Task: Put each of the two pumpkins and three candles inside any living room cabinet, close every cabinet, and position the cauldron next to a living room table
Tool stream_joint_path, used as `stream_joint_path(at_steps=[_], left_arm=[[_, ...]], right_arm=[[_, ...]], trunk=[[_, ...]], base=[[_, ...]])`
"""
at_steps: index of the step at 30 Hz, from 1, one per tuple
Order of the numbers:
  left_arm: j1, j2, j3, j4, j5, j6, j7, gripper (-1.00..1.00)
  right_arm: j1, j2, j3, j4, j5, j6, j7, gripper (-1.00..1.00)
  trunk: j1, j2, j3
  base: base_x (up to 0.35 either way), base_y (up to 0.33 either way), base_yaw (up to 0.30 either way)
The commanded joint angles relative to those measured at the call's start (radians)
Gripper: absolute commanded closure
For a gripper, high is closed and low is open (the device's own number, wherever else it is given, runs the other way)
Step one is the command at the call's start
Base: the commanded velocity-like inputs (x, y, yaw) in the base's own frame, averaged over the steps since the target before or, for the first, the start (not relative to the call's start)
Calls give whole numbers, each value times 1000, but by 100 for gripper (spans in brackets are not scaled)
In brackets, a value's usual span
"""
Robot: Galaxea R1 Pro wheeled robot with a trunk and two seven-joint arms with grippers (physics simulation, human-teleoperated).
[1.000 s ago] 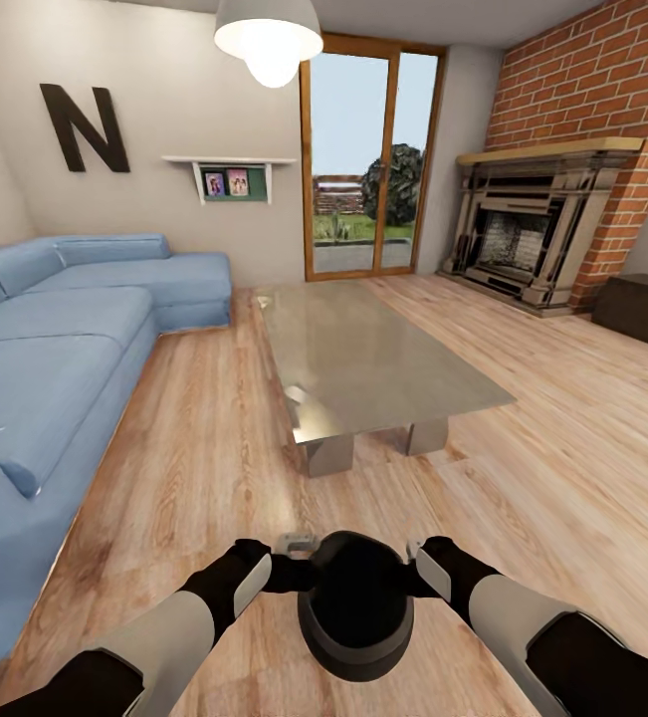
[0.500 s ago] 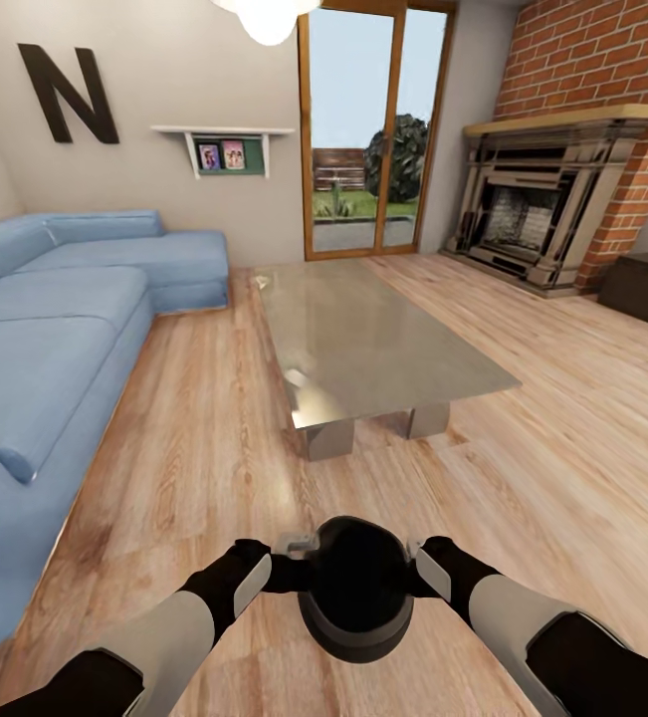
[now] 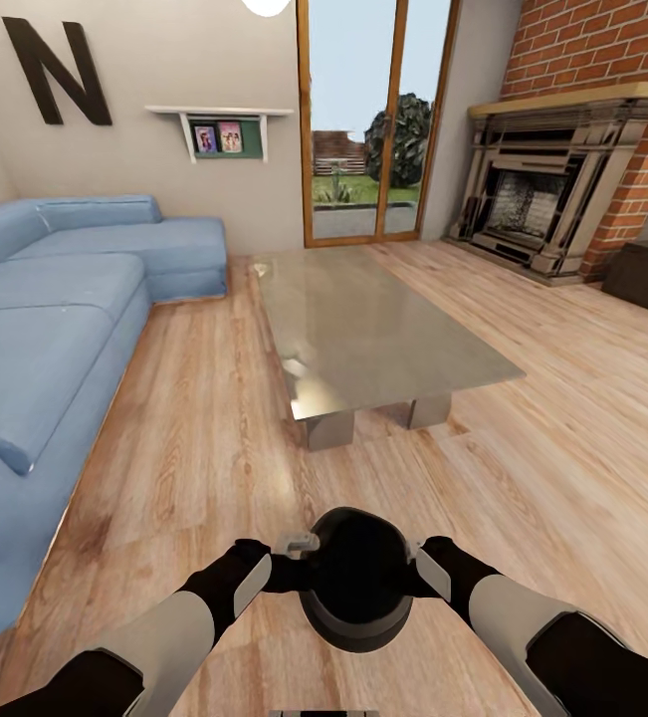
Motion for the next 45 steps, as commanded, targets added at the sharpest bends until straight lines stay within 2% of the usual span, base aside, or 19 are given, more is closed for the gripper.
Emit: stream_joint_path(at_steps=[1,14,24,38,45], left_arm=[[-1,0,-1,-1,1,4,-1,-100],[-1,0,0,0,1,2,0,-100],[-1,0,0,0,1,1,0,-100],[-1,0,-1,-1,1,4,0,-100],[-1,0,-1,-2,1,2,0,-100]], right_arm=[[0,0,7,-2,-10,4,-7,-100],[0,0,7,-2,-10,4,-7,-100],[0,0,7,-2,-10,4,-7,-100],[0,0,7,-2,-10,4,-7,-100],[0,0,7,-2,-10,4,-7,-100]], trunk=[[0,0,-1],[0,0,-1],[0,0,-1],[6,-4,-55],[6,-4,-55]], base=[[0,0,0],[153,0,0],[25,0,0],[0,0,0],[0,0,0]])
